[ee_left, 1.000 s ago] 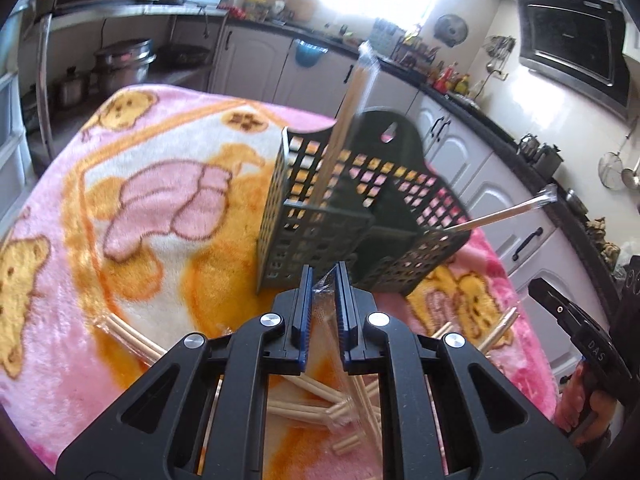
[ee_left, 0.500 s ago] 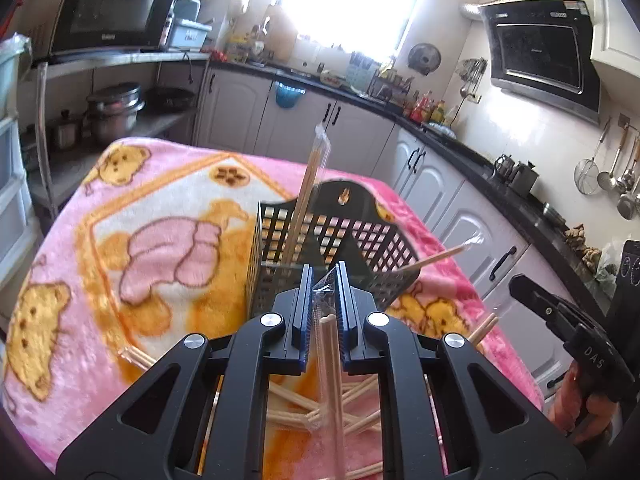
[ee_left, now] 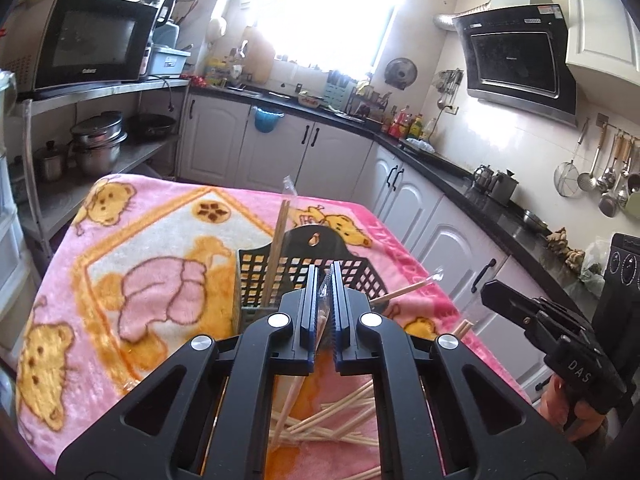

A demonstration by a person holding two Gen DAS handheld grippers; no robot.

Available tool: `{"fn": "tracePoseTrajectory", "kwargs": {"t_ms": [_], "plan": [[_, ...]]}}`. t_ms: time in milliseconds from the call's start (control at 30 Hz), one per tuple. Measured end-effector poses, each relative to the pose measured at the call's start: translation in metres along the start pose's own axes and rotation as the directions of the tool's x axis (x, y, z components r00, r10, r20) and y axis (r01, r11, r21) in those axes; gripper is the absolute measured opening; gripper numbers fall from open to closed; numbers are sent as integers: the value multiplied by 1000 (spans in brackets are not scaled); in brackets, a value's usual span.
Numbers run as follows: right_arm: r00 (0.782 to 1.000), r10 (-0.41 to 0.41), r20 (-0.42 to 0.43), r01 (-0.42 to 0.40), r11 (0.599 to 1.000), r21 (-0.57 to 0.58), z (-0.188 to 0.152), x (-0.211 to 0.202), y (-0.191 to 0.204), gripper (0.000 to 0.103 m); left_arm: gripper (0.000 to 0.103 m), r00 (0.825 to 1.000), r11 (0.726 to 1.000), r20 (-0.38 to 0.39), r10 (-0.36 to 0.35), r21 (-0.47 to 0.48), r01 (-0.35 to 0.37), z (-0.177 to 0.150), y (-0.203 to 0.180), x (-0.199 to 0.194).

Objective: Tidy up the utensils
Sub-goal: 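Raise the left tool's chopstick above the caddy while the right tool carries its chopstick there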

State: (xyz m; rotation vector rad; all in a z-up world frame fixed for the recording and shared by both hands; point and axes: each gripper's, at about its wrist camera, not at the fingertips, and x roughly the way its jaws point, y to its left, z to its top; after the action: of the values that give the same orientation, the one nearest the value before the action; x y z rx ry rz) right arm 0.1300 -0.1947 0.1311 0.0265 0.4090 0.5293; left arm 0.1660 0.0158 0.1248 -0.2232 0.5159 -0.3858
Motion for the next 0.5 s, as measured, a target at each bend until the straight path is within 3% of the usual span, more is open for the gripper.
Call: {"fn": "tracePoseTrajectory", "kwargs": {"t_ms": [500], "plan": [[998, 2, 65, 0, 999, -40, 33, -10, 9, 1, 3, 996, 996, 38, -80, 40, 79, 25, -26, -3]]}}
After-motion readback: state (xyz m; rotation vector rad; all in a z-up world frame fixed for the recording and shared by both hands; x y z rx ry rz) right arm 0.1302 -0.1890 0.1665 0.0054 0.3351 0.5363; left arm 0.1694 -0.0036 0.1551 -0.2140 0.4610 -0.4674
